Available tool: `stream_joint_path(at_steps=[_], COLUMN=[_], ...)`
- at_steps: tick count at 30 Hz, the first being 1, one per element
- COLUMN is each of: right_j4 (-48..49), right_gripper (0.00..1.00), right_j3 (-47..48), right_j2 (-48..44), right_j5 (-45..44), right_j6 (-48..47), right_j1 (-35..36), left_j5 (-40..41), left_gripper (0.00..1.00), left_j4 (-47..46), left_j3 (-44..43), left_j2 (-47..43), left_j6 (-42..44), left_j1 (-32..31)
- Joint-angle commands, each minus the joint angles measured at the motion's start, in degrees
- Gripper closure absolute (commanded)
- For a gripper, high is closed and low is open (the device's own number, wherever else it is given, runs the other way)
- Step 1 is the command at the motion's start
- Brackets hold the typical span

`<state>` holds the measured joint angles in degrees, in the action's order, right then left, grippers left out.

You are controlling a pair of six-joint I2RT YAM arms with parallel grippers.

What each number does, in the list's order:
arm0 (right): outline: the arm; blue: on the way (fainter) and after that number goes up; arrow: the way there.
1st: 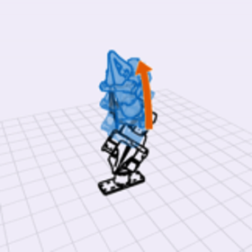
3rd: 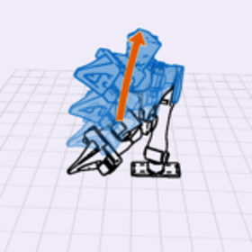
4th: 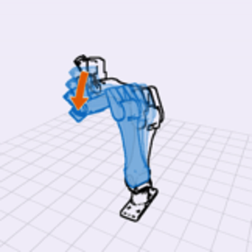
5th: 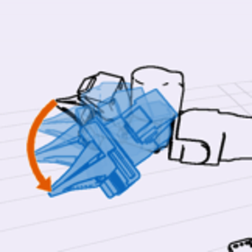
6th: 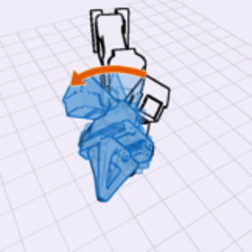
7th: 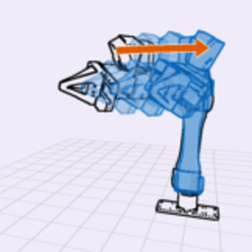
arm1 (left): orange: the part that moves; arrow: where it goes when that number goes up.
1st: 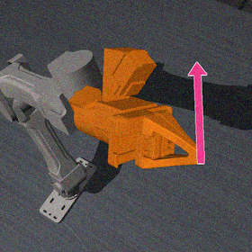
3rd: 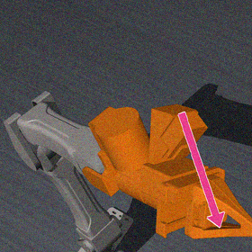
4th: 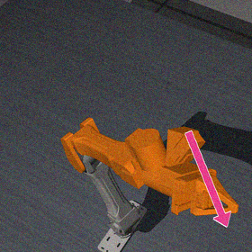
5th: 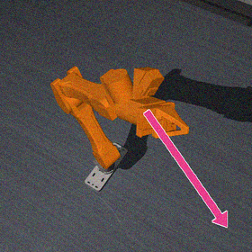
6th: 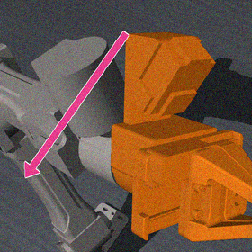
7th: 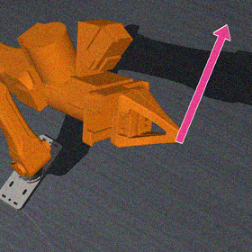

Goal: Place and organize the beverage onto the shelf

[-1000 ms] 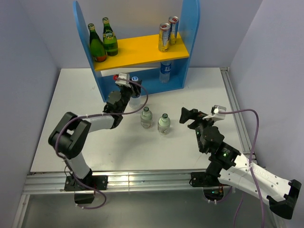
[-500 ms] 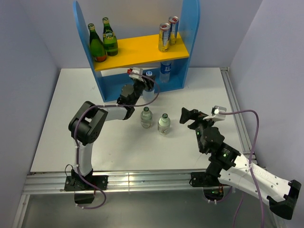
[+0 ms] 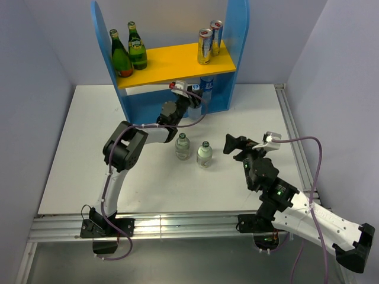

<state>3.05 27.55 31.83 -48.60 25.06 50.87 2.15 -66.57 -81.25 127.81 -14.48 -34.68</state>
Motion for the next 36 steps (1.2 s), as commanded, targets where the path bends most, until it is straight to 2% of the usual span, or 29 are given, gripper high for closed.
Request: stream_joint_path(at_steps=[1,16,25,26,28,29,32,34,35,36], right_j4=[2.5,3.6,4.3,4.2,4.3,4.3,4.2,4.2,4.2,4.2], right_gripper=[0.00,0.00,0.00,0.00,0.00,0.00,0.00,0.00,0.00,0.00], right_j3=[-1.2,-1.4,-1.4,-1.4,-1.4,-1.4,-1.2,-1.2,-1.3,-1.3], right_j2=[-0.2,2.6,3.5,3.5,3.7,3.7,3.8,3.8,3.8,3.8], right_j5=[-1.3,-0.3,0.3,0.3,0.4,0.4,0.4,0.4,0.4,0.5], right_j6=[0.4,0.6,0.4,0.4,0.5,0.4,0.5,0.5,0.5,0.5], right_j1=[0.3,0.2,0.1,0.2,0.2,0.1,0.2,0.1,0.2,0.1], left_j5=[-1.7,-2.4,2.4,2.8,4.3,4.3,4.6,4.4,4.4,4.4], left_gripper=[1.00,1.00,1.00,0.96,0.83,0.64,0.31,0.22,0.14,0.12], left_j4=[-16.3,-10.4,-8.6,-8.4,-9.2,-9.8,-8.6,-9.0,-9.0,-8.9], left_j3=[-7.8,-19.6,-23.4,-23.4,-22.5,-21.8,-20.7,-19.7,-19.1,-19.0], left_j2=[0.8,10.0,13.4,13.4,13.1,12.9,12.0,11.6,11.4,11.2], left_j6=[-1.1,4.3,5.0,4.4,3.8,3.8,3.8,3.8,3.9,3.9], left_j1=[-0.2,-0.7,0.2,0.4,0.5,0.5,0.5,0.5,0.6,0.6])
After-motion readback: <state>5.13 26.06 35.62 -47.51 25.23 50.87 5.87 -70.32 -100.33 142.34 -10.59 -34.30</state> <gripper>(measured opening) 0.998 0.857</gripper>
